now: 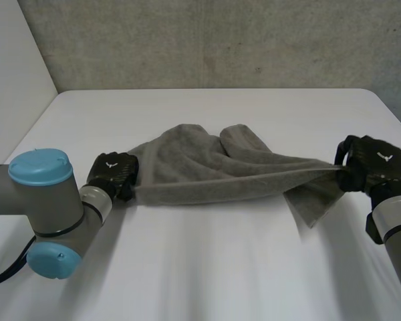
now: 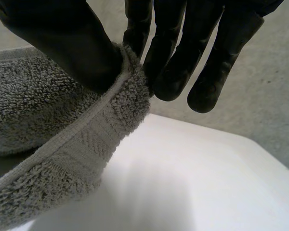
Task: Fold the towel.
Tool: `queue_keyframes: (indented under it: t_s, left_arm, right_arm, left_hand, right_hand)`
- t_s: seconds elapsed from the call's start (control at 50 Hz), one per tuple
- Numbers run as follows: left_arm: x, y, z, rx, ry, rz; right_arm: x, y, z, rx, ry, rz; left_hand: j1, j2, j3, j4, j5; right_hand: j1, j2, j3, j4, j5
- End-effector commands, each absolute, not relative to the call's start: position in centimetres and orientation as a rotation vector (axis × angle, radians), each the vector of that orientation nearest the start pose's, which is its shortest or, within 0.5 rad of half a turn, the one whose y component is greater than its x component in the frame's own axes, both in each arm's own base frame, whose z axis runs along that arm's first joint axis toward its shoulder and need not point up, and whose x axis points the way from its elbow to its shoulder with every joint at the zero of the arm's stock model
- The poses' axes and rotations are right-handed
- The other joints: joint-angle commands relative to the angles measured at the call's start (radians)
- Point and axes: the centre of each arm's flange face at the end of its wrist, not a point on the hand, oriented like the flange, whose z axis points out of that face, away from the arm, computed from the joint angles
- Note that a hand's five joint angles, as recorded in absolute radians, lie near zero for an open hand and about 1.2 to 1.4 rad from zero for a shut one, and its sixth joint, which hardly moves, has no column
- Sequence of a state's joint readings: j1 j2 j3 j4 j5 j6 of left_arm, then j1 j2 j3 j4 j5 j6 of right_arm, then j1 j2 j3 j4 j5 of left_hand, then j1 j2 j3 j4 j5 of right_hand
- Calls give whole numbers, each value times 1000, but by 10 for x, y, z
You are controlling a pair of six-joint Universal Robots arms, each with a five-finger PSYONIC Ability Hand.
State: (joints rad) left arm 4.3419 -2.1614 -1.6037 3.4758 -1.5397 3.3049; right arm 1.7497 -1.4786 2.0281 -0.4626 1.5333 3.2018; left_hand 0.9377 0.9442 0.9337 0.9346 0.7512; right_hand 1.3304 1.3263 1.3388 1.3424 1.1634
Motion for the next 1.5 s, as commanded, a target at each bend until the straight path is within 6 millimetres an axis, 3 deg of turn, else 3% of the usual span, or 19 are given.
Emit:
queue_keyframes:
  t_s: [0.02,0.1,0.26,0.3,0.32,0.42,0.58,0.7,0.84,1.02,1.08,1.18,1.24,1.3,1.36,1.42,1.46,1.48,1.5]
  left_arm:
    - [-258,-297,124,735,2552,-1951]
    - [-254,-297,133,724,2556,-1943]
    - [-237,-302,187,670,2499,-2020]
    - [-228,-304,233,640,2411,-2151]
    - [-228,-304,233,640,2410,-2152]
    - [-213,-295,319,620,2197,-2394]
    - [-205,-289,381,543,2066,-2567]
    - [-202,-305,379,506,2084,-2564]
    - [-207,-363,331,495,2225,-2436]
    - [-218,-415,323,480,2146,-2497]
    - [-221,-429,347,443,2005,-2607]
    - [-220,-423,434,242,1588,-2904]
    - [-218,-416,456,181,1481,-3013]
    - [-218,-413,461,172,1470,-3038]
    - [-219,-414,450,174,1540,-3016]
    - [-218,-423,418,193,1700,-2923]
    - [-216,-431,371,240,1919,-2780]
    - [-216,-431,370,241,1920,-2779]
    - [-215,-432,341,283,2050,-2691]
  right_arm:
    - [177,-269,202,-158,2144,-2025]
    - [179,-270,209,-185,2133,-2014]
    - [193,-271,248,-480,2114,-2024]
    - [198,-272,271,-659,2114,-2017]
    - [198,-272,272,-660,2114,-2017]
    - [202,-279,323,-933,2106,-2077]
    - [208,-299,362,-1182,2103,-2148]
    - [224,-308,367,-1301,2066,-2211]
    - [268,-333,348,-1595,1935,-2363]
    - [305,-370,345,-1445,1763,-2717]
    - [311,-381,364,-1270,1598,-2893]
    - [316,-372,442,-769,1059,-3071]
    - [313,-362,468,-649,894,-2992]
    - [313,-360,472,-631,877,-2934]
    - [316,-363,455,-705,993,-2809]
    - [322,-365,419,-865,1206,-2631]
    - [327,-367,368,-1005,1470,-2393]
    - [327,-367,368,-1006,1472,-2391]
    - [327,-367,341,-1075,1608,-2266]
  left_hand:
    - [457,450,461,460,469]
    - [459,452,463,462,471]
    - [459,452,463,462,471]
    - [459,452,463,462,471]
    - [459,452,463,462,471]
    - [459,452,463,462,471]
    - [459,452,463,462,471]
    - [459,452,463,462,471]
    - [459,452,463,462,471]
    - [459,452,463,462,471]
    - [459,452,463,462,471]
    - [459,452,463,462,471]
    - [459,452,463,462,471]
    - [459,452,463,462,471]
    - [459,452,463,462,471]
    - [459,452,463,462,471]
    - [459,452,463,462,471]
    - [459,452,463,462,471]
    - [459,452,463,462,471]
  right_hand:
    - [66,70,58,54,58]
    - [66,70,58,54,58]
    - [66,70,58,54,58]
    - [66,70,58,54,58]
    - [66,70,58,54,58]
    - [66,70,58,54,58]
    - [66,70,58,54,58]
    - [66,70,58,54,58]
    - [66,70,58,54,58]
    - [66,70,58,54,58]
    - [66,70,58,54,58]
    - [66,70,58,54,58]
    - [66,70,58,54,58]
    - [66,70,58,54,58]
    - [66,70,58,54,58]
    - [66,70,58,54,58]
    - [66,70,58,54,58]
    - [66,70,58,54,58]
    - [66,70,58,54,58]
